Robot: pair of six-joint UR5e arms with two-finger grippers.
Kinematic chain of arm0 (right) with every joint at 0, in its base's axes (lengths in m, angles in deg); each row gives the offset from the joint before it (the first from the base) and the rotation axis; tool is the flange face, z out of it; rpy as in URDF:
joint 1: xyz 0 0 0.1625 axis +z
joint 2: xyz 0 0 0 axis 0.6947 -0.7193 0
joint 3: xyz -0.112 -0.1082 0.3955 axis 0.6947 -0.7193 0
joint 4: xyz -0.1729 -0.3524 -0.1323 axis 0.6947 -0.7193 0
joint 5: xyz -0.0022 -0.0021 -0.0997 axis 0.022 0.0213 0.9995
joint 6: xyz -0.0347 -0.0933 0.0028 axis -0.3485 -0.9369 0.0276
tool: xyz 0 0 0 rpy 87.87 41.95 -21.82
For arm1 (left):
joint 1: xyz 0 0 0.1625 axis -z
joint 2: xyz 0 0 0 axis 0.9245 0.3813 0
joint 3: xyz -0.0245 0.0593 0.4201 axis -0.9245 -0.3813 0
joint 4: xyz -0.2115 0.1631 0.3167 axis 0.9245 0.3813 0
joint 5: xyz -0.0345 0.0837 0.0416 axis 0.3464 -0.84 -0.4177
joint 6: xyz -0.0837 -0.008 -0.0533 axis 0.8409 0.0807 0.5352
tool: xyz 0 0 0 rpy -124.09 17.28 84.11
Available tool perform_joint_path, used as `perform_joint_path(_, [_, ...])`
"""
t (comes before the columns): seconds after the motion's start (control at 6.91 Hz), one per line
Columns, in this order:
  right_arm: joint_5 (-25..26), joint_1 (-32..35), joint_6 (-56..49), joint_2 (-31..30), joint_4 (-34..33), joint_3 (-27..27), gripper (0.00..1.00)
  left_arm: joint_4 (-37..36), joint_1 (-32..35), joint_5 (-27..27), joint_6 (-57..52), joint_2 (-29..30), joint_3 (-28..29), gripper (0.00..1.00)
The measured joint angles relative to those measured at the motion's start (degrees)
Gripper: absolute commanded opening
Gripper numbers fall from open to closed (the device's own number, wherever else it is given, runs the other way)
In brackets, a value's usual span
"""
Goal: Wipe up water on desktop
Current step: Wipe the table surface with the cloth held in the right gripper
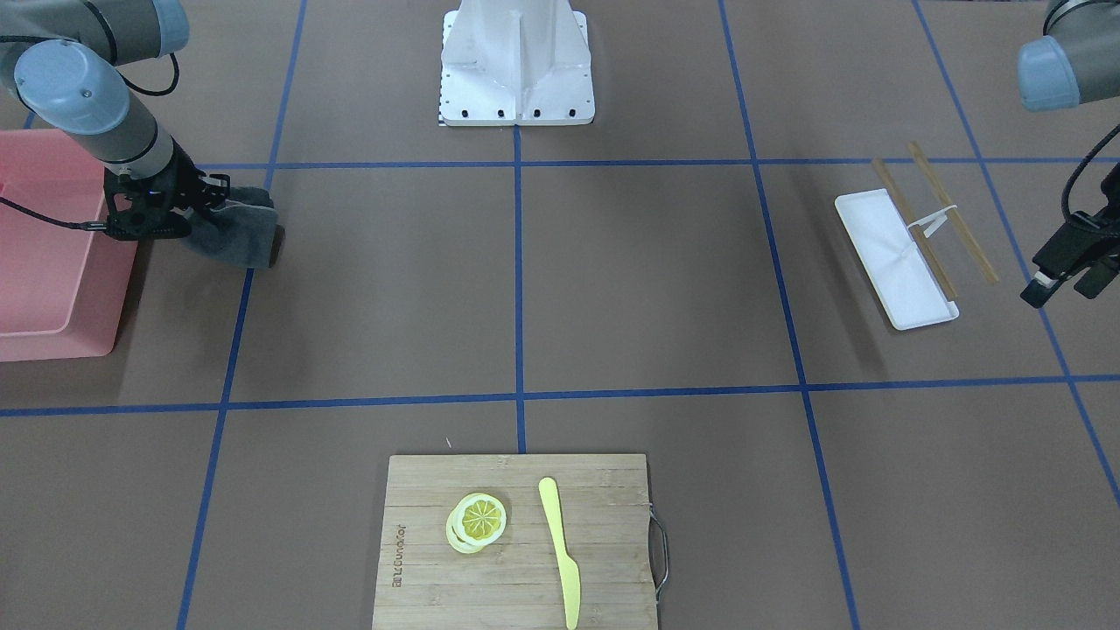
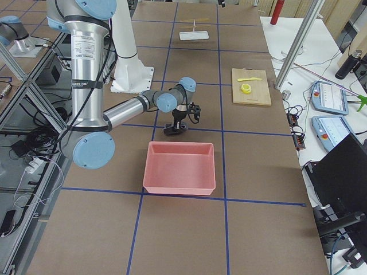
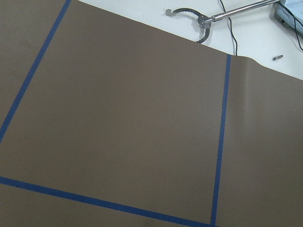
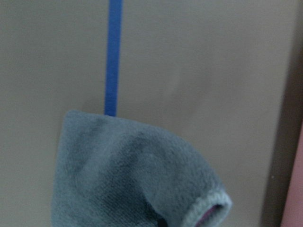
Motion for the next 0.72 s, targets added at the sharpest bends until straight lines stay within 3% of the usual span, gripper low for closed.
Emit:
perform_joint_path(0.29, [-0.55,-5.84,9.84,11.40,-3.37,-1.48,0.00,0.00,0.15,0.47,0.00,0.00,-0.08,0.97])
perform_joint_path(0.72, [2.29,-14.36,25.39,36.78,-5.20,-14.70,0.00,0.07,0.34,0.90,0.00,-0.47,-0.05,0.97])
